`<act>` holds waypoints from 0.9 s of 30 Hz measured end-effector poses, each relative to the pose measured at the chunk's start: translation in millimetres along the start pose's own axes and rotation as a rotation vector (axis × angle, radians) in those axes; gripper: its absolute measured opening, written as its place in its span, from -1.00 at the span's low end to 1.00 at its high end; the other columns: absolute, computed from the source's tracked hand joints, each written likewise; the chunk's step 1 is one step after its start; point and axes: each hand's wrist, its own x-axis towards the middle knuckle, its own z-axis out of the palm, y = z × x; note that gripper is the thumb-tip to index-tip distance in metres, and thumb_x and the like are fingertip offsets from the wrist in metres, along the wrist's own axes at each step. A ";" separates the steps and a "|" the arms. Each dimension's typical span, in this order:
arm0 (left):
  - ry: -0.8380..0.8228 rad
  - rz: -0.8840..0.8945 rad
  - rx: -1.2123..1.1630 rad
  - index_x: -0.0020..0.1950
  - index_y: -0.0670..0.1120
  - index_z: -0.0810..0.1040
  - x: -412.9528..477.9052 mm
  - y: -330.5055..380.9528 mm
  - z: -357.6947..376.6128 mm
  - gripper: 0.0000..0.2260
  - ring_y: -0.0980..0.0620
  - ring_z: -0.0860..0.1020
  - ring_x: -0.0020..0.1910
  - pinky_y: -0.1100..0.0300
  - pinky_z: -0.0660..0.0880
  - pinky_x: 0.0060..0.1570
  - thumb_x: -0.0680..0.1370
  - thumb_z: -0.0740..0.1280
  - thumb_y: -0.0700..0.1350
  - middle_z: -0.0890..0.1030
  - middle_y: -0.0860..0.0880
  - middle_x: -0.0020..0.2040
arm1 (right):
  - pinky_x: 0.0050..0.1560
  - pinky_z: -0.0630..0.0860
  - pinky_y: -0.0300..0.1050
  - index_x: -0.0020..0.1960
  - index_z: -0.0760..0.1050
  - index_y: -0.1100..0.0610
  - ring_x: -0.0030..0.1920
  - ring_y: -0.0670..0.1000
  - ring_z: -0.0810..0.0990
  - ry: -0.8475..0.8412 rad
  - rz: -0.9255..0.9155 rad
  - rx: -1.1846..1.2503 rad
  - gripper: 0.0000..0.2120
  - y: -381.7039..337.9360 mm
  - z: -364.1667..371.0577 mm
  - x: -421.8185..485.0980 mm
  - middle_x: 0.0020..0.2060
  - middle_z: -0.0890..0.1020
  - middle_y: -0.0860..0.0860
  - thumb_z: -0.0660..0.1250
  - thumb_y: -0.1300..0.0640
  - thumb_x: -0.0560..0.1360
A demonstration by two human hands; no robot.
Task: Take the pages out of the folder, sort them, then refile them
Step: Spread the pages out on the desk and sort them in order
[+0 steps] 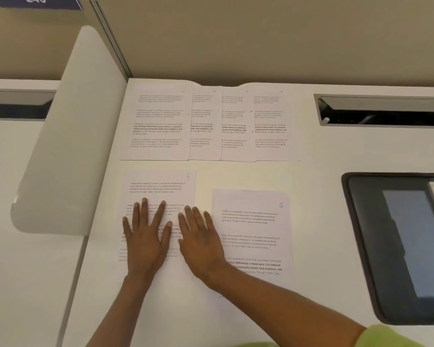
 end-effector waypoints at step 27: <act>-0.198 -0.098 -0.364 0.70 -0.01 0.12 -128.3 155.1 10.8 -0.36 -0.10 0.17 0.59 -0.07 0.14 0.56 0.68 0.31 -0.01 0.20 -0.09 0.66 | 0.31 0.50 -0.09 0.56 0.21 0.07 0.30 0.00 0.47 0.133 0.769 0.598 -0.44 134.7 -50.3 -180.7 0.40 0.36 0.00 0.31 -0.03 0.64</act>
